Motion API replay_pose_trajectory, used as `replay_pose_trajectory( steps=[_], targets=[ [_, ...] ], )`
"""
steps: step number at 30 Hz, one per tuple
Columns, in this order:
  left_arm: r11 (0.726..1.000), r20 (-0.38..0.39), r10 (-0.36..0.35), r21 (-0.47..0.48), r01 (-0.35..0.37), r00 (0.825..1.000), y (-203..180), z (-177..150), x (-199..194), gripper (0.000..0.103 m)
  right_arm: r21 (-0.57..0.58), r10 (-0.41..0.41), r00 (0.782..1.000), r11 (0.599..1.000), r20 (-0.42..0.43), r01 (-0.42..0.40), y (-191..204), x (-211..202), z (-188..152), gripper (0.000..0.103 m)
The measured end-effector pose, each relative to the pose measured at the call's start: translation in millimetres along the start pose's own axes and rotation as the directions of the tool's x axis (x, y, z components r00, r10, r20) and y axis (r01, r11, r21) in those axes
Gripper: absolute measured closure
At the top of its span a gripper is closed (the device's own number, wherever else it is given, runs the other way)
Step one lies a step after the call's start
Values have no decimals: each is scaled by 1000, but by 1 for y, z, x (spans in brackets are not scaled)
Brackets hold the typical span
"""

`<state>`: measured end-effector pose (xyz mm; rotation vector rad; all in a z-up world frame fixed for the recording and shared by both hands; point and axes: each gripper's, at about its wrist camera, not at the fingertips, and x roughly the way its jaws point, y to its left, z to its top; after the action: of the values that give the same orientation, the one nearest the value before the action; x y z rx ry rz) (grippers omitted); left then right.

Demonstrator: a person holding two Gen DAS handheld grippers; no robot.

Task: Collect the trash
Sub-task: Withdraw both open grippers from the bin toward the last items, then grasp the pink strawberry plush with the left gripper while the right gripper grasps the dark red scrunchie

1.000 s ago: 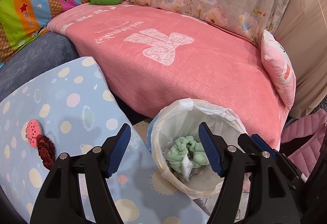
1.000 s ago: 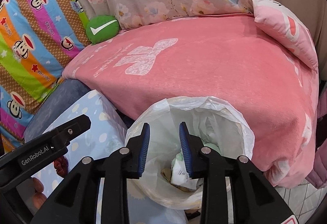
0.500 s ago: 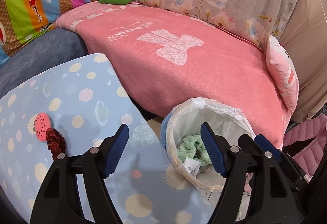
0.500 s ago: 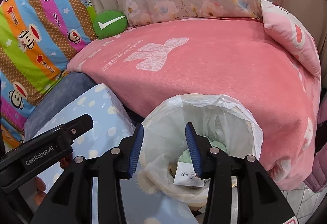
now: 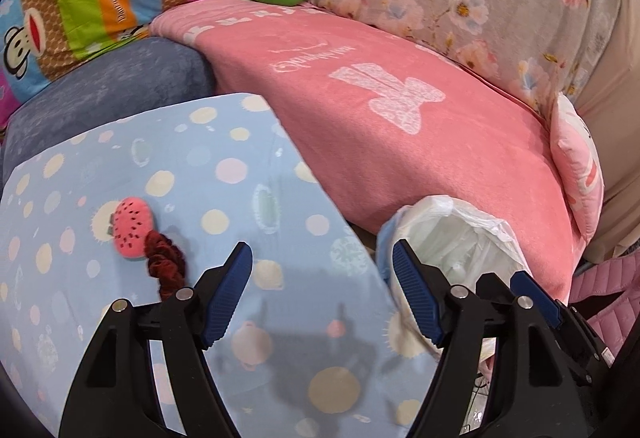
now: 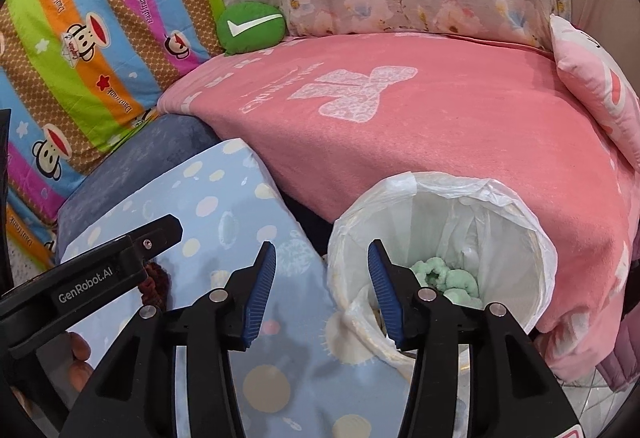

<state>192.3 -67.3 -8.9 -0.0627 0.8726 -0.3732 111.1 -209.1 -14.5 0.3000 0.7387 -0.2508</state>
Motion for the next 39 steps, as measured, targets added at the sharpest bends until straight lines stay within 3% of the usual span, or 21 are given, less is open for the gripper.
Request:
replay_pose_trajectory(
  steps=[7,10,17,26,29,35,39],
  targets=[
    [995,-2,57,-77,-57,998,51,-4,-4,34,-68,42,999,997,-31,-44,43,8,-10,54],
    [990,-6,80,-112,-80,997,74,-7,-7,34,-95,54,998,994,-42,-58,62,13,-15,47],
    [974,-20,135,-182,-137,991,124,-16,-10,31,-163,88,991,981,-96,-103,110,29,-29,47],
    [942,-77,212,-248,-225,974,181,-32,-1,22,-219,113,980,964,-164,-148,155,55,-50,47],
    [929,-97,240,-265,-257,966,195,-35,5,13,-231,118,975,960,-187,-160,167,67,-55,47],
    [924,-131,237,-277,-265,963,214,-30,24,12,-247,133,962,950,-237,-192,189,94,-63,48],
    [922,-151,227,-285,-262,962,222,-21,42,12,-241,143,951,947,-274,-212,199,113,-66,58]
  ],
)
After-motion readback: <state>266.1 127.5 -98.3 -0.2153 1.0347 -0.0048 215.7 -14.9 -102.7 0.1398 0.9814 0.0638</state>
